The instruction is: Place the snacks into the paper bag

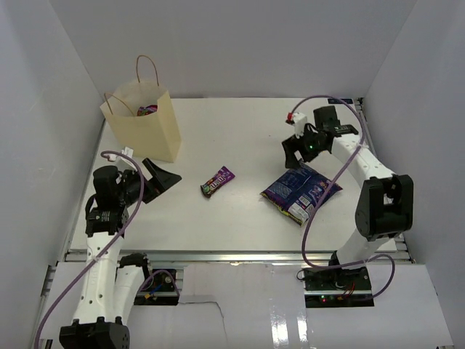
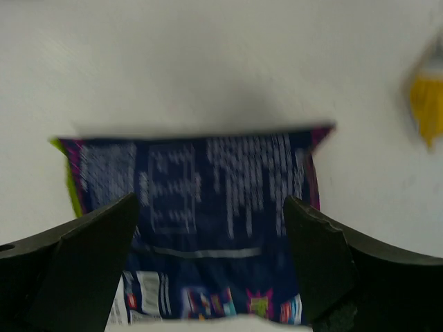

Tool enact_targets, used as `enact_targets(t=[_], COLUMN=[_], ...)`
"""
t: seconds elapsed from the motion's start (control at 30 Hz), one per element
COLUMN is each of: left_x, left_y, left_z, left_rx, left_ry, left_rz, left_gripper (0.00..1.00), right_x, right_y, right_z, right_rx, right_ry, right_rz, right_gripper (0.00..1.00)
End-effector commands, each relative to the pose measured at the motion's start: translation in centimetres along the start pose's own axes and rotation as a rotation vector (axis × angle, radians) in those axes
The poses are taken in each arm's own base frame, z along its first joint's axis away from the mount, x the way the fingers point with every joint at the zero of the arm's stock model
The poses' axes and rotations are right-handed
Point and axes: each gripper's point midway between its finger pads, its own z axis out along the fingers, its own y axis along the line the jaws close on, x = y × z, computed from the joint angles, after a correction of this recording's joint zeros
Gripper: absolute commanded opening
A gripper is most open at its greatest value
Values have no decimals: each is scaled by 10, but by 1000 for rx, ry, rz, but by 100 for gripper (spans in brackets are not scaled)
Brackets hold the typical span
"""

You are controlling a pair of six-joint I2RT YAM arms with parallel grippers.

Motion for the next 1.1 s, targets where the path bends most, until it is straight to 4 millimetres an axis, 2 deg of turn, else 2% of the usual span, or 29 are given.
enact_targets(t=[0.0,0.03,0.1,0.13,0.2,0.23,0.3,0.33,0.4,0.47,0.5,0.57,0.63,0.7,0.73,0.77,0.8,0.87,0.97,1.07], left_x=[3,12,25,35,52,65,79,87,95,107,113,124,133,144,147,150,157,161,166,174], left_y=[-20,-29,-32,-42,-47,-54,-67,-64,-80,-81,-90,-88,-97,-99,-100,-100,-98,-99,-103,-105], left_z=[12,20,32,44,56,67,77,85,90,99,100,109,113,118,119,122,125,129,136,143], left_rx=[101,125,128,149,161,174,221,205,271,267,285,265,280,284,287,285,279,275,279,284], left_ry=[14,38,67,91,135,167,197,221,228,257,274,309,333,360,367,374,394,403,417,437], left_rz=[15,26,25,42,22,24,38,25,23,6,11,18,31,28,28,26,25,24,30,35], left_gripper=[98,98,98,98,98,98,98,98,98,98,98,98,98,98,98,98,98,98,98,98], right_x=[53,69,98,105,126,130,135,134,133,132,131,134,138,144,148,152,153,155,142,118], right_y=[-37,-50,-59,-58,-60,-57,-51,-47,-37,-29,-21,-14,-7,-4,-2,-1,0,6,16,27], right_z=[-51,-63,-73,-71,-67,-63,-54,-51,-44,-39,-35,-32,-28,-22,-20,-18,-17,-16,-23,-35], right_rx=[325,368,386,369,329,294,198,156,51,-18,-78,-144,-187,-211,-219,-228,-235,-255,-290,-339], right_ry=[173,187,189,189,206,207,188,179,147,130,113,104,99,111,121,128,124,118,55,-40], right_rz=[58,130,259,290,385,404,420,414,379,376,387,373,377,393,406,410,407,406,387,358], right_gripper=[90,90,90,90,90,90,90,90,90,90,90,94,98,87,73,66,54,42,26,9])
